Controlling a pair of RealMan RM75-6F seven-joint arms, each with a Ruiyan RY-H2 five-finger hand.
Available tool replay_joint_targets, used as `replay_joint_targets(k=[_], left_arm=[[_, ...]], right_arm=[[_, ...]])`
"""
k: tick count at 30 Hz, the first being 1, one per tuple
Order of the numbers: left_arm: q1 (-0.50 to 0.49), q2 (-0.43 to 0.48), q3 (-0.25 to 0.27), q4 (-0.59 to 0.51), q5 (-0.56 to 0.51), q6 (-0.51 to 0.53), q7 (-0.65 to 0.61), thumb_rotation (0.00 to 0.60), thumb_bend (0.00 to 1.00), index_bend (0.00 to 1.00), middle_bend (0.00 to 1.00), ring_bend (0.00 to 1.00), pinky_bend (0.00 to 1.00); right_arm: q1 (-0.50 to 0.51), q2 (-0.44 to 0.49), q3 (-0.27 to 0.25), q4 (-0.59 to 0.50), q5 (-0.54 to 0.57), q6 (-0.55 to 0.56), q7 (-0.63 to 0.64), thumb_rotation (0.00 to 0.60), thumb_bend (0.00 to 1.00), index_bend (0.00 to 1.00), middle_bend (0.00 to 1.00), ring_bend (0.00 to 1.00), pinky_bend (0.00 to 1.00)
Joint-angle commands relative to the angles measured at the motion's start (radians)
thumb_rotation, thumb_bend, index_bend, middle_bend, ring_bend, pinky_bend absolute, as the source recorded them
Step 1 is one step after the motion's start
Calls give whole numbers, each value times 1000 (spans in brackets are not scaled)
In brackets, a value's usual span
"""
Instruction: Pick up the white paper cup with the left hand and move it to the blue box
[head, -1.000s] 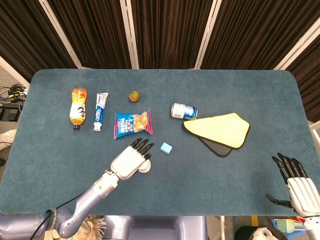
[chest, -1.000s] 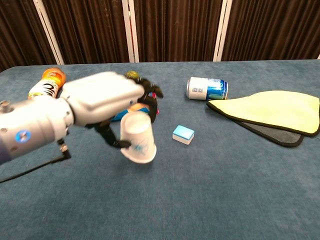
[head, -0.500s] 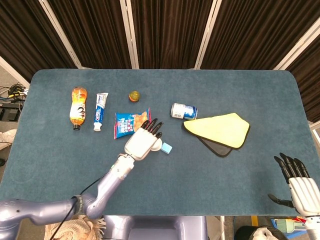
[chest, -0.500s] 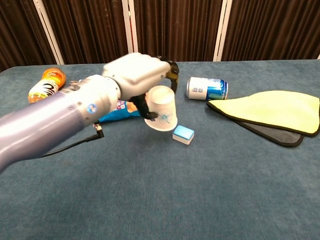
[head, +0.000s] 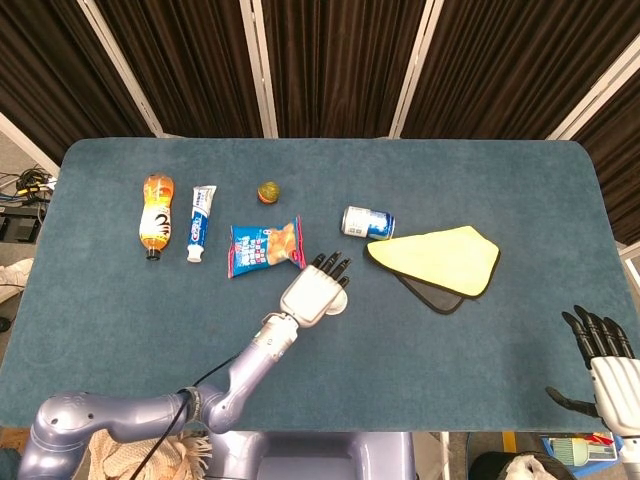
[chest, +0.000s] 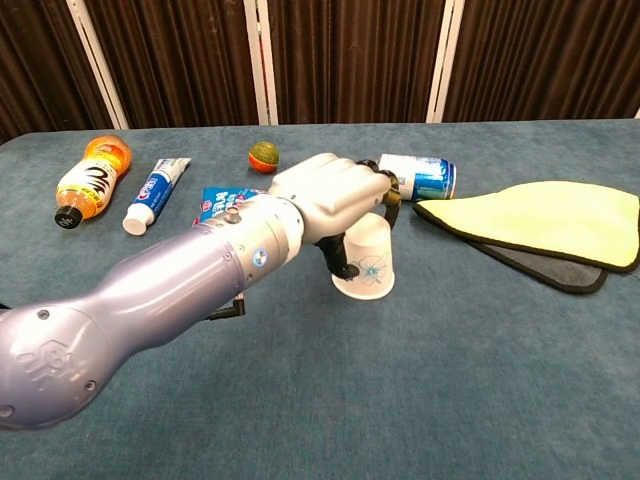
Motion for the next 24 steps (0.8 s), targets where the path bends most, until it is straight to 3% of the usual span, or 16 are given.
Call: replay_joint_targets(k=[1, 7, 11, 14, 18, 24], left_arm=[[-12, -13, 0, 17, -4, -1, -10, 600, 197, 318, 110, 58, 198], [-25, -28, 4, 42, -19, 1, -7, 600, 118, 16, 82, 58, 198], [-10, -1, 5, -18, -26, 16, -32, 600, 92, 0, 47, 51, 198], [27, 80, 32, -139, 2, 48, -39, 600, 84, 0, 34, 42, 195], [128, 260, 114, -374, 40, 130, -13, 600, 78, 0, 36, 42, 175], [328, 562, 336, -671, 38, 290, 83, 600, 73, 0, 36, 42, 170]], right_arm=[[-3, 3, -4, -3, -7, 3, 8, 600, 58, 0, 0, 0, 0], [-3, 7, -8, -4, -20, 3, 14, 600, 59, 0, 0, 0, 0], [-2, 10, -5, -1, -16, 2, 23, 600, 59, 0, 0, 0, 0], [-3, 14, -2, 0, -12, 5, 29, 600, 60, 0, 0, 0, 0], [-6, 13, 1, 1, -10, 12, 25, 600, 58, 0, 0, 0, 0], [-9, -4, 2, -6, -13, 14, -13, 600, 58, 0, 0, 0, 0]])
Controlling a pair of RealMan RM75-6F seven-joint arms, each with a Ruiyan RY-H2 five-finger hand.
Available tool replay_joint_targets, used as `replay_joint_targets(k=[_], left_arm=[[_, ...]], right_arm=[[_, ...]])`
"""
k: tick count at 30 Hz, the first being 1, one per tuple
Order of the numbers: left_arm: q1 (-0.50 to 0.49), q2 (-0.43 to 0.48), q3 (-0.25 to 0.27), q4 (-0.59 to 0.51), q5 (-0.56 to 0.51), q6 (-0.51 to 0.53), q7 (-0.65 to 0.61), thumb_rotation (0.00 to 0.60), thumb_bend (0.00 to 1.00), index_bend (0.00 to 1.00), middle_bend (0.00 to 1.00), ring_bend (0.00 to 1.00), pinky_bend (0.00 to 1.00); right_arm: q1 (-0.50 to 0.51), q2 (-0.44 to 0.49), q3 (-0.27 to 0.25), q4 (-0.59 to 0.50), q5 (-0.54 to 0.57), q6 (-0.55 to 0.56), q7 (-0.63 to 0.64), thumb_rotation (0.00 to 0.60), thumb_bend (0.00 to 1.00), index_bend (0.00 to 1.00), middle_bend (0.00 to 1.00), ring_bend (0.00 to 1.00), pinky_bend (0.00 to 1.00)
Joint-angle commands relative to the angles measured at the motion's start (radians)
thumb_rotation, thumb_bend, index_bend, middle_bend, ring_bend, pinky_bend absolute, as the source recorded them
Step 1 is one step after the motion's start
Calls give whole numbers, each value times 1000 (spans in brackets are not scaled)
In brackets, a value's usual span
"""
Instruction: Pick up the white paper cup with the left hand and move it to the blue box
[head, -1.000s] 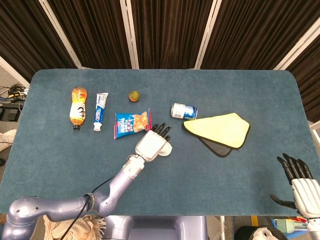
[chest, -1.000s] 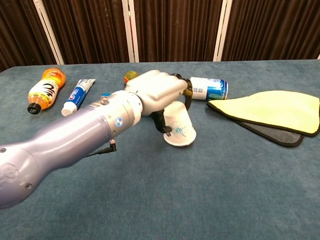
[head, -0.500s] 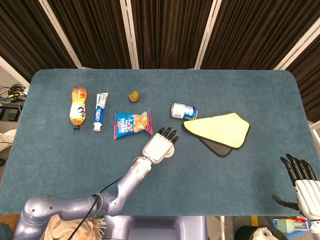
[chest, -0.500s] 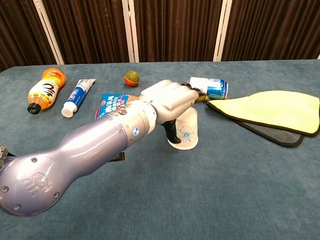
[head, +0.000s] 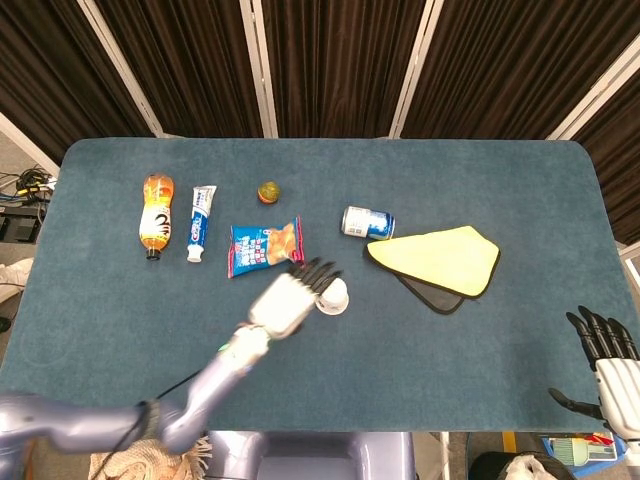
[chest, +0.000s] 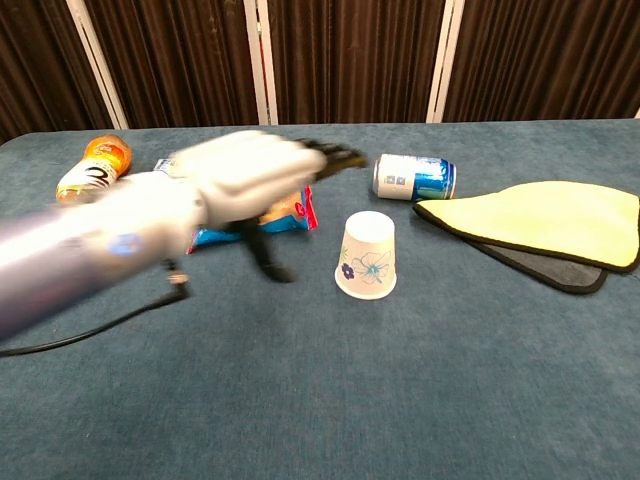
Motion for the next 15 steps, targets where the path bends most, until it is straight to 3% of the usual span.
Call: replay_joint_targets(k=[1, 3, 7, 10, 15], left_arm=[[200, 263, 204, -240, 39, 177, 45, 600, 72, 0, 37, 42, 169], [260, 302, 247, -238, 111, 247, -34, 600, 70, 0, 37, 42, 165], [390, 331, 317, -129, 254, 422, -218, 600, 65, 0, 37, 42, 155], [461, 341, 359, -46, 338, 520, -273, 600, 66, 0, 44, 42, 154], [506, 386, 388, -45, 406, 578, -352, 600, 66, 0, 51, 43, 154]], right_arm=[[0, -12, -3, -9, -13, 2, -26, 600, 58, 0, 0, 0, 0], [2, -21, -6, -12, -32, 6, -47, 600, 58, 0, 0, 0, 0], [10, -34, -11, -12, -54, -3, -73, 600, 60, 0, 0, 0, 0], [18, -40, 3, -8, -35, -13, -91, 600, 60, 0, 0, 0, 0], [26, -54, 33, -3, 2, -13, -113, 600, 60, 0, 0, 0, 0]])
